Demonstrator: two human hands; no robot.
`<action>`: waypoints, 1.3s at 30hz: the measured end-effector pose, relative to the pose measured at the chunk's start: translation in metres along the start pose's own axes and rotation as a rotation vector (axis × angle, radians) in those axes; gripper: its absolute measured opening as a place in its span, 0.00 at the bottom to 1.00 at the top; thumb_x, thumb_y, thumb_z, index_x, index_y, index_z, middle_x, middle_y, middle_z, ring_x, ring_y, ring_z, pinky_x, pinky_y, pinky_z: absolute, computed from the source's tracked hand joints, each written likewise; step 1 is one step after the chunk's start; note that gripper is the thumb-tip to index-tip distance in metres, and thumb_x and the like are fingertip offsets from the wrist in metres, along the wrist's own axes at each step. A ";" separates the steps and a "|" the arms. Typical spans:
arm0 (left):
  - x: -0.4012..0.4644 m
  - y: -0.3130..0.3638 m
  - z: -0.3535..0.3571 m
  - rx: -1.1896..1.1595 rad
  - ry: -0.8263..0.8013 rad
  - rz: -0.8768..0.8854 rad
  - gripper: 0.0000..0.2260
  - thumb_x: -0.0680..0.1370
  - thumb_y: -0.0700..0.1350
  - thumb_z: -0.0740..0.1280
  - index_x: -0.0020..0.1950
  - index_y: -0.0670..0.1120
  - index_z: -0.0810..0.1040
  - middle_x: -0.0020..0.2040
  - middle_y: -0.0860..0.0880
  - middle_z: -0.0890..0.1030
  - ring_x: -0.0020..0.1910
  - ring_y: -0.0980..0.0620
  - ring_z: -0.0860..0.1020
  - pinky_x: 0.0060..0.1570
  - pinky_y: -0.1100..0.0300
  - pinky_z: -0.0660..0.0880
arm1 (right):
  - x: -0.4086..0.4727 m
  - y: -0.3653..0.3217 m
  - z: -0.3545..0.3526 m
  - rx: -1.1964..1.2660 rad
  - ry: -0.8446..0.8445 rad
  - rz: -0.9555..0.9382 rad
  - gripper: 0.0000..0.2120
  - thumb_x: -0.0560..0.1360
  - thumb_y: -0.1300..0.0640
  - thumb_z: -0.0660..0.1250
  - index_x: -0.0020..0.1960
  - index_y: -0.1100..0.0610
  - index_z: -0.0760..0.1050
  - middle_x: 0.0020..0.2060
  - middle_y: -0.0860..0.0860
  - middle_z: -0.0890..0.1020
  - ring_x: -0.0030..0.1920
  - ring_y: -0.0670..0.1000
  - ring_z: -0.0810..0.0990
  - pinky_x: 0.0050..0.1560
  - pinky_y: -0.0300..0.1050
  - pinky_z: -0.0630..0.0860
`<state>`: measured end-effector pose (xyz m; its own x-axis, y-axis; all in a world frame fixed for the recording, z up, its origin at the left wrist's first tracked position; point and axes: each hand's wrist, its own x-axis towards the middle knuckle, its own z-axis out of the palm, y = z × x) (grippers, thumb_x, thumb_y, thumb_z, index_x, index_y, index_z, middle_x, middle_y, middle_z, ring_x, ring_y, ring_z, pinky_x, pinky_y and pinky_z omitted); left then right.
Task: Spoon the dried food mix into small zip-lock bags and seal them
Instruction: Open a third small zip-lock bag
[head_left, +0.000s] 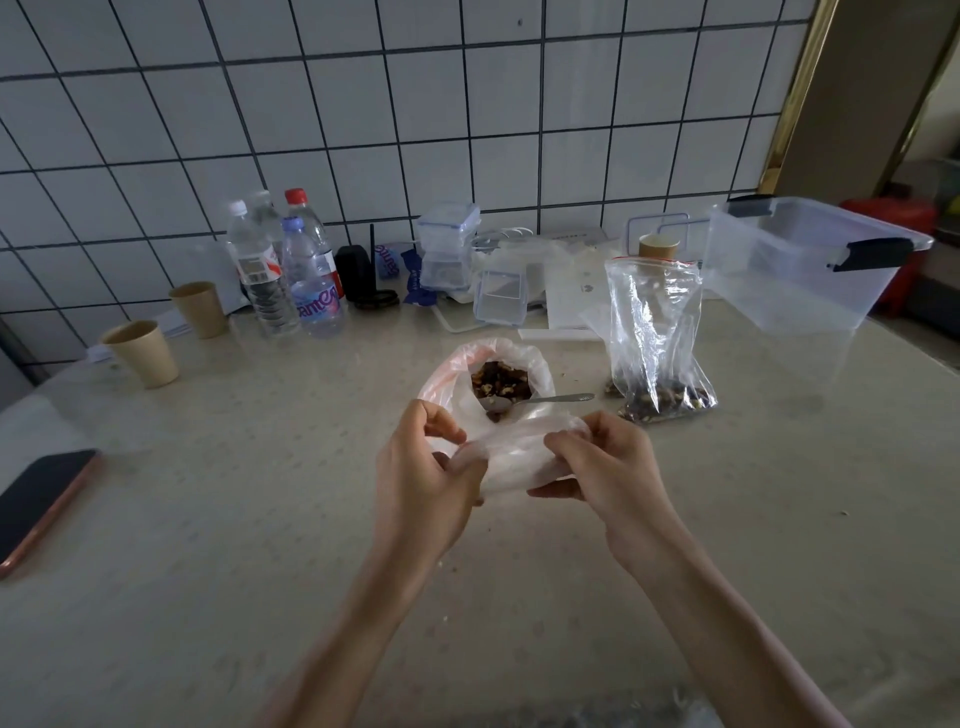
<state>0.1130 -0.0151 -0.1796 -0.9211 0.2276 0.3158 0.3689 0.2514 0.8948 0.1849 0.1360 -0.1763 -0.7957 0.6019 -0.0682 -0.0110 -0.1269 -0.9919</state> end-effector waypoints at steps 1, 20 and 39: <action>0.000 0.000 -0.004 0.141 0.022 0.105 0.13 0.73 0.36 0.74 0.46 0.49 0.72 0.48 0.51 0.78 0.33 0.48 0.81 0.31 0.50 0.79 | 0.002 0.000 -0.001 -0.080 0.023 -0.012 0.02 0.75 0.67 0.68 0.46 0.62 0.77 0.36 0.59 0.84 0.34 0.55 0.87 0.37 0.54 0.86; 0.031 -0.001 -0.007 0.565 -0.683 0.346 0.11 0.75 0.50 0.78 0.52 0.55 0.79 0.53 0.60 0.77 0.46 0.63 0.79 0.41 0.72 0.73 | 0.015 -0.006 -0.008 -0.980 -0.389 -0.699 0.13 0.72 0.64 0.71 0.49 0.48 0.74 0.56 0.46 0.76 0.58 0.49 0.77 0.60 0.49 0.76; 0.049 -0.046 -0.025 0.646 -0.676 0.252 0.29 0.62 0.74 0.76 0.61 0.67 0.80 0.43 0.61 0.78 0.41 0.62 0.77 0.40 0.67 0.69 | 0.050 0.023 -0.030 -0.981 -0.481 -0.344 0.20 0.64 0.41 0.83 0.55 0.43 0.87 0.45 0.43 0.74 0.46 0.42 0.73 0.53 0.39 0.71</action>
<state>0.0478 -0.0387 -0.1979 -0.6142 0.7878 0.0465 0.7290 0.5438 0.4158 0.1630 0.1873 -0.2056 -0.9936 0.0950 0.0617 0.0362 0.7828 -0.6212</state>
